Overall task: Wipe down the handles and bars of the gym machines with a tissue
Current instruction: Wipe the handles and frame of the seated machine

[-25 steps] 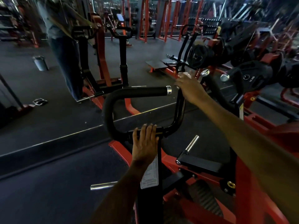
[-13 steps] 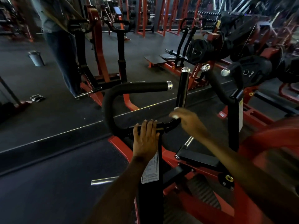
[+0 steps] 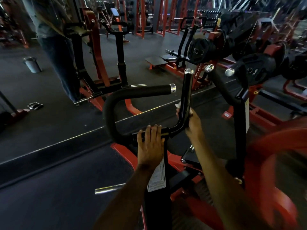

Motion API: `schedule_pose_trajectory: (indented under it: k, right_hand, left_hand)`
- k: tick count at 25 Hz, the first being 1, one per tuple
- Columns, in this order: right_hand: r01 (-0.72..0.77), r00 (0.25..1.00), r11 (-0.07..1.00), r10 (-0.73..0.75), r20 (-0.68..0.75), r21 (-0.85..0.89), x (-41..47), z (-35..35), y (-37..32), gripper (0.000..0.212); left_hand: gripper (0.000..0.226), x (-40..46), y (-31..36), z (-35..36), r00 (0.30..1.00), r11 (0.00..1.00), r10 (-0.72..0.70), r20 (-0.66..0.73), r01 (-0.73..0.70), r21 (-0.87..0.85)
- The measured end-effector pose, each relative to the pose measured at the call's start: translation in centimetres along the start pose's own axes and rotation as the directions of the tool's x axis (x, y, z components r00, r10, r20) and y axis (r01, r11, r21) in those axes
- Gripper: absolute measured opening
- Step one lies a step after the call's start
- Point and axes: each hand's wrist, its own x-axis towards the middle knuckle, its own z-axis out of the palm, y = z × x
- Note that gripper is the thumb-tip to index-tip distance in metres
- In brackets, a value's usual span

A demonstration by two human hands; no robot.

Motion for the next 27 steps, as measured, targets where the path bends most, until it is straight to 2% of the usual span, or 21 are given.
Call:
schedule_pose_trajectory:
  k: [1, 4, 7, 10, 12, 14, 16, 19, 21, 22, 25, 27]
  right_hand:
    - [-0.010, 1.000, 0.999, 0.010, -0.025, 0.032, -1.5, -0.3, 1.3, 0.019]
    - [-0.071, 0.993, 0.997, 0.069, -0.096, -0.025, -4.8, -0.7, 3.2, 0.022]
    - [-0.116, 0.973, 0.983, 0.084, -0.214, -0.143, -6.5, 0.4, 2.1, 0.027]
    - [-0.224, 0.929, 0.950, 0.141, -0.343, -0.216, -7.3, 0.3, 0.7, 0.017]
    - [-0.135, 0.933, 0.973, 0.061, -0.355, -0.187, -7.9, 0.6, 0.0, 0.011]
    - [0.069, 0.943, 0.959, -0.152, -0.295, -0.274, -8.4, 2.3, -1.6, 0.012]
    - [0.270, 0.912, 0.829, -0.383, -0.147, -0.490, -7.8, 5.4, -3.5, 0.021]
    - [0.503, 0.764, 0.417, -0.624, 0.164, -0.757, -5.0, 9.1, -5.7, 0.033]
    - [0.545, 0.704, 0.164, -0.622, 0.343, -0.822, -3.3, 9.9, -4.7, 0.035]
    - [0.534, 0.694, 0.075, -0.608, 0.386, -0.842, -3.0, 10.3, -3.5, 0.037]
    - [0.613, 0.635, -0.076, -0.544, 0.548, -0.786, -4.2, 13.2, 0.3, 0.042]
    - [0.725, 0.557, -0.204, -0.387, 0.735, -0.657, -4.1, 13.3, 0.7, 0.049]
  left_hand:
    - [0.045, 0.1, 0.0, -0.1, 1.000, 1.000, -0.011, 0.013, 0.011, 0.008]
    - [0.048, 0.1, 0.1, -0.6, 0.998, 1.000, 0.004, 0.060, -0.004, 0.006]
    - [0.053, 0.7, -0.1, -1.2, 0.989, 1.000, -0.008, 0.151, 0.010, -0.011]
    - [0.056, 0.2, -0.7, -2.1, 0.979, 0.998, 0.055, 0.198, -0.049, -0.039]
    - [0.057, -0.6, -1.4, -2.8, 0.986, 0.998, 0.043, 0.162, -0.034, -0.055]
    - [0.056, -1.1, -2.5, -3.5, 0.988, 0.990, -0.111, 0.108, 0.119, -0.072]
    - [0.055, -0.7, -3.9, -4.1, 0.976, 0.973, -0.191, 0.104, 0.202, -0.108]
    - [0.053, -0.5, -5.3, -4.0, 0.984, 0.997, 0.007, 0.177, 0.007, -0.081]
    - [0.053, -0.5, -5.6, -3.4, 0.975, 0.997, 0.069, 0.209, -0.059, -0.056]
    - [0.054, -0.6, -5.6, -3.1, 0.974, 0.997, 0.066, 0.218, -0.055, -0.058]
    - [0.055, -0.6, -5.3, -3.0, 0.976, 0.999, 0.049, 0.211, -0.044, -0.028]
    - [0.054, -0.7, -5.5, -3.4, 0.991, 0.998, 0.032, 0.126, -0.025, -0.055]
